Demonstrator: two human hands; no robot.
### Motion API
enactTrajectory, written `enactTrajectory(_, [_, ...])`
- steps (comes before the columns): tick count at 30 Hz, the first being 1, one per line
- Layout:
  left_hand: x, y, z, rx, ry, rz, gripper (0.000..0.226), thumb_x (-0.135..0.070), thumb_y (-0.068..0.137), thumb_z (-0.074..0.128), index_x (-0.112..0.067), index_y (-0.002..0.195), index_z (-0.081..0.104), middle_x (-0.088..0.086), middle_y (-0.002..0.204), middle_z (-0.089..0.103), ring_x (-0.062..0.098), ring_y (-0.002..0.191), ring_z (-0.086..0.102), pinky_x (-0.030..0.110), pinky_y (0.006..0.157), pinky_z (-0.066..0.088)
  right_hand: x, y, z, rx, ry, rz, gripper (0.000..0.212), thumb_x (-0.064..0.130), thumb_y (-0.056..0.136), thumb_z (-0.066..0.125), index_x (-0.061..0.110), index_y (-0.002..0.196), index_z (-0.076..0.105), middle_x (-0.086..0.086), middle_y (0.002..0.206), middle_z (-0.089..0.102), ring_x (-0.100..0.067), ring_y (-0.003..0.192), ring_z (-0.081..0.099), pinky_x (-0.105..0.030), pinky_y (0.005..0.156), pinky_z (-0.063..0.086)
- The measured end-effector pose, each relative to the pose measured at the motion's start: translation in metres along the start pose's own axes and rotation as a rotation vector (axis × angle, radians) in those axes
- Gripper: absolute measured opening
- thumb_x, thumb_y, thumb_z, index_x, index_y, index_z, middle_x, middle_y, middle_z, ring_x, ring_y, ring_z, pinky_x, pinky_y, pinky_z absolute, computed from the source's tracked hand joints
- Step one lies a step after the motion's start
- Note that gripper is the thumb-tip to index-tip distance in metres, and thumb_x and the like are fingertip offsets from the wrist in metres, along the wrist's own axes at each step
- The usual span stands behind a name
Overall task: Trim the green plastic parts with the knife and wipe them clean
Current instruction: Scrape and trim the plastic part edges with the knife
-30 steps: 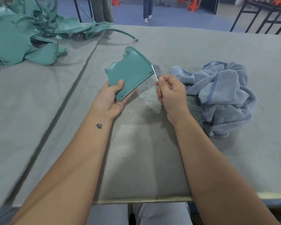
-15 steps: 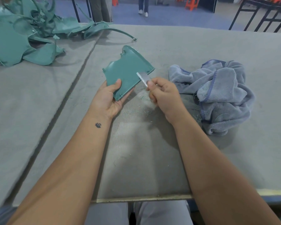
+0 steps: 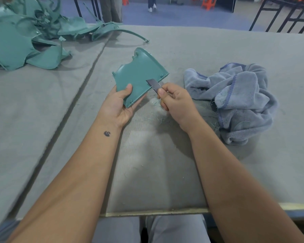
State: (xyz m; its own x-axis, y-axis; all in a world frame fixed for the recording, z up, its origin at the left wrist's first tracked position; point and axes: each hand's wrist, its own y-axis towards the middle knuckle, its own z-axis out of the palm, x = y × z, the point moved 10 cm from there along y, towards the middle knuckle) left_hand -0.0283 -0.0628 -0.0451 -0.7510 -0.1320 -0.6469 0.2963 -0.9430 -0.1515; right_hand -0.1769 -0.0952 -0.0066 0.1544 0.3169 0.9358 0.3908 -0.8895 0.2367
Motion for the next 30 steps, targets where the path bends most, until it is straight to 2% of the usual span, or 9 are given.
enactTrajectory(5, [0.0,-0.001,0.003,0.02,-0.018,0.011,0.021,0.001,0.1,0.041,-0.008,0.106,0.058,0.014,0.091,0.074,0.027,0.078,0.073,0.04,0.064,0.062,0.001,0.0,0.016,0.124,-0.074,-0.035,0.033,0.007,0.097,0.051,0.02,0.067,0.052,0.013,0.048,0.043,-0.001,0.045,0.034,-0.017,0.049,0.028])
enactTrajectory(7, [0.0,0.0,0.003,0.016,-0.048,0.013,0.02,0.001,0.1,0.04,-0.007,0.108,0.057,0.016,0.094,0.072,0.028,0.078,0.072,0.041,0.065,0.062,0.001,0.0,0.02,0.145,-0.078,-0.046,0.032,0.007,0.097,0.052,0.019,0.068,0.054,0.008,0.049,0.043,-0.002,0.045,0.034,-0.019,0.049,0.029])
enactTrajectory(12, [0.002,-0.002,0.001,0.001,-0.16,-0.034,0.028,-0.003,0.1,0.045,-0.006,0.126,0.054,0.016,0.098,0.072,0.029,0.08,0.073,0.038,0.066,0.062,-0.004,0.0,-0.015,-0.129,0.187,0.014,0.022,0.013,0.097,0.052,0.018,0.077,0.058,0.002,0.054,0.049,-0.01,0.049,0.041,-0.021,0.05,0.038])
enactTrajectory(15, [0.004,-0.004,0.002,-0.007,-0.179,-0.062,0.037,-0.009,0.1,0.048,-0.006,0.136,0.05,0.014,0.1,0.07,0.027,0.082,0.072,0.033,0.063,0.061,0.001,-0.001,-0.017,-0.158,0.243,-0.005,0.014,0.009,0.095,0.055,0.019,0.086,0.057,0.002,0.059,0.062,-0.014,0.051,0.054,-0.025,0.055,0.047])
enactTrajectory(17, [0.005,-0.004,0.004,0.003,-0.192,-0.072,0.04,-0.012,0.1,0.048,-0.006,0.139,0.048,0.014,0.1,0.069,0.025,0.08,0.071,0.029,0.061,0.06,0.006,-0.002,-0.01,-0.122,0.231,-0.029,0.016,0.01,0.094,0.057,0.023,0.085,0.058,-0.001,0.06,0.066,-0.015,0.048,0.057,-0.024,0.05,0.046])
enactTrajectory(20, [0.003,-0.006,0.006,0.024,-0.183,-0.063,0.035,-0.008,0.099,0.05,0.002,0.132,0.051,0.016,0.099,0.07,0.024,0.08,0.073,0.027,0.064,0.06,0.013,-0.003,0.006,-0.042,0.172,-0.058,0.016,0.019,0.092,0.055,0.023,0.079,0.064,-0.001,0.053,0.051,-0.01,0.047,0.041,-0.019,0.046,0.035])
enactTrajectory(23, [0.003,-0.005,0.005,0.008,-0.167,-0.053,0.031,-0.003,0.097,0.051,0.005,0.127,0.053,0.019,0.104,0.067,0.025,0.083,0.07,0.03,0.069,0.06,0.012,-0.004,0.023,0.093,0.178,0.001,0.042,0.032,0.1,0.038,0.01,0.081,0.069,0.005,0.057,0.04,-0.003,0.053,0.036,-0.011,0.051,0.032])
enactTrajectory(26, [0.005,-0.003,0.008,0.024,-0.152,-0.071,0.033,-0.004,0.098,0.048,0.001,0.131,0.051,0.018,0.11,0.063,0.024,0.086,0.066,0.035,0.085,0.055,0.014,-0.011,0.039,0.2,0.084,-0.019,0.03,0.014,0.1,0.048,0.011,0.072,0.06,0.018,0.05,0.047,0.004,0.05,0.043,-0.006,0.052,0.033])
enactTrajectory(30, [0.005,-0.006,0.012,0.07,-0.097,-0.078,0.02,-0.007,0.099,0.047,0.002,0.114,0.057,0.016,0.097,0.066,0.022,0.075,0.07,0.033,0.071,0.061,0.015,-0.011,0.046,0.227,-0.066,-0.058,0.03,0.007,0.095,0.056,0.02,0.069,0.05,0.02,0.049,0.044,0.002,0.049,0.038,-0.01,0.052,0.029])
